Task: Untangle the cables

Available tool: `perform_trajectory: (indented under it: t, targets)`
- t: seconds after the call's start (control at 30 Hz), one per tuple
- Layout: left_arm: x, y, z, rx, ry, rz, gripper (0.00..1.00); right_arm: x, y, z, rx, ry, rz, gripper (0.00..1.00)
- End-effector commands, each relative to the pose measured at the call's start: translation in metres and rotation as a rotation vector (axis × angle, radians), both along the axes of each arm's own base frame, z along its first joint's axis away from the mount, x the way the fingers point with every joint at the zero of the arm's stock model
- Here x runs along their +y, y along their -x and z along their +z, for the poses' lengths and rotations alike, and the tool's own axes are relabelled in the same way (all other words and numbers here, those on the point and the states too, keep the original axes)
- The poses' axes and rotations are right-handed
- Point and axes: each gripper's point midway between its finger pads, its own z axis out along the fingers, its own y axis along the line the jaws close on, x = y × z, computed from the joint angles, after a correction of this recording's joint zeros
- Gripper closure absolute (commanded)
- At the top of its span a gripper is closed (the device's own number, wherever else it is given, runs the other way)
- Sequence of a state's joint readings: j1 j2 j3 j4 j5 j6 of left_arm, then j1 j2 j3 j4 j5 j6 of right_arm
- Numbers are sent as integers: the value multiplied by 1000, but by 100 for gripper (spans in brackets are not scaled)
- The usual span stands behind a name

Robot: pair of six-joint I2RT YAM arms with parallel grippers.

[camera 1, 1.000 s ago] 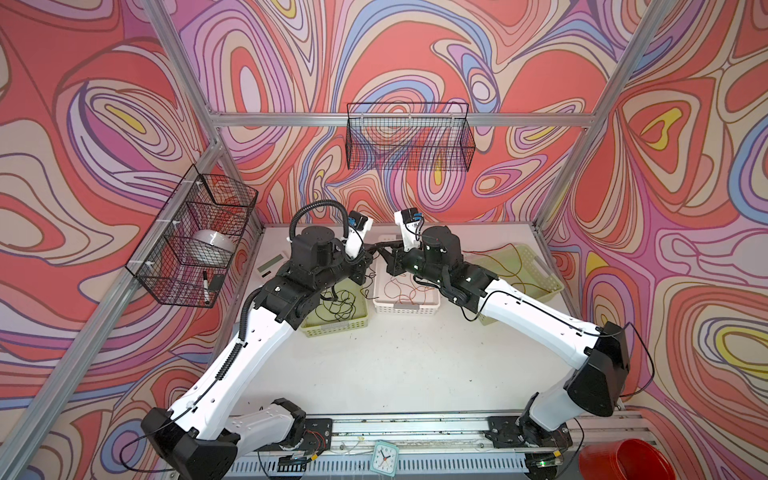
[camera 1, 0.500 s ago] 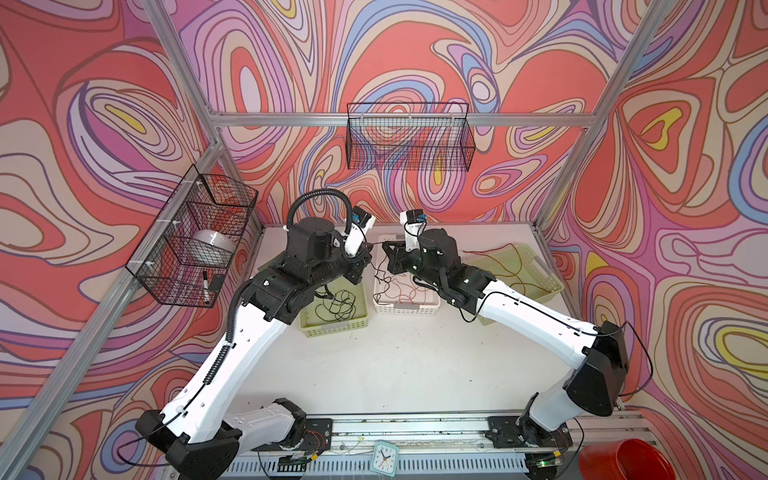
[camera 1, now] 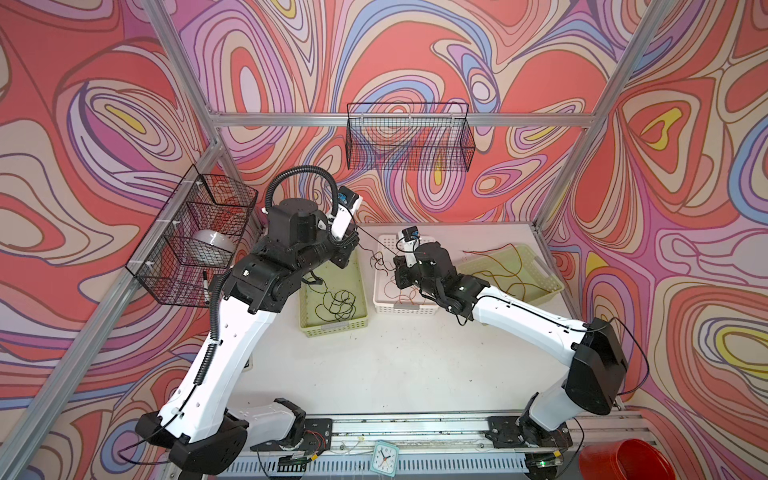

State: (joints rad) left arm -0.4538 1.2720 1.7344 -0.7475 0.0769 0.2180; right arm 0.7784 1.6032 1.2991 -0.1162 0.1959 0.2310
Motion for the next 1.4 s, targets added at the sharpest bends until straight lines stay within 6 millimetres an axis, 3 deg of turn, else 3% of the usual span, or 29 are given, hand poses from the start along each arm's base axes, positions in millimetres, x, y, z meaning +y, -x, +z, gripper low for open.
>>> perform_trajectory:
  t: [0.0,0.1,0.23,0.37,0.5,0.63,0.77,0.93,1.03,1.13,1.37]
  targets:
    - [31,-3,41,-110,32,77,100,-34,-4,-70,117,199,-104,100]
    - [55,-13,45,-109,46,132,100,-49,-6,-92,168,230,-139,100]
    - [73,-23,50,-107,61,170,100,-52,-4,-106,183,270,-124,100]
    - [89,-37,50,-103,81,211,100,-51,-7,-106,162,297,-114,100]
    - [115,-48,46,-95,116,275,100,-58,-15,-103,132,366,-137,97]
    - [143,-59,43,-84,134,335,100,-51,-19,-95,109,382,-107,98]
    - [149,-77,20,-20,155,350,100,-21,-12,-86,110,282,31,100]
    - [154,-105,-39,113,187,367,100,37,7,-68,109,171,246,100]
    - [152,-120,-74,191,214,361,100,70,17,-69,112,145,345,100]
    - [152,-133,-103,254,227,364,100,91,22,-72,128,105,393,100]
    - [144,-143,-149,364,285,343,100,147,38,-76,107,1,523,100]
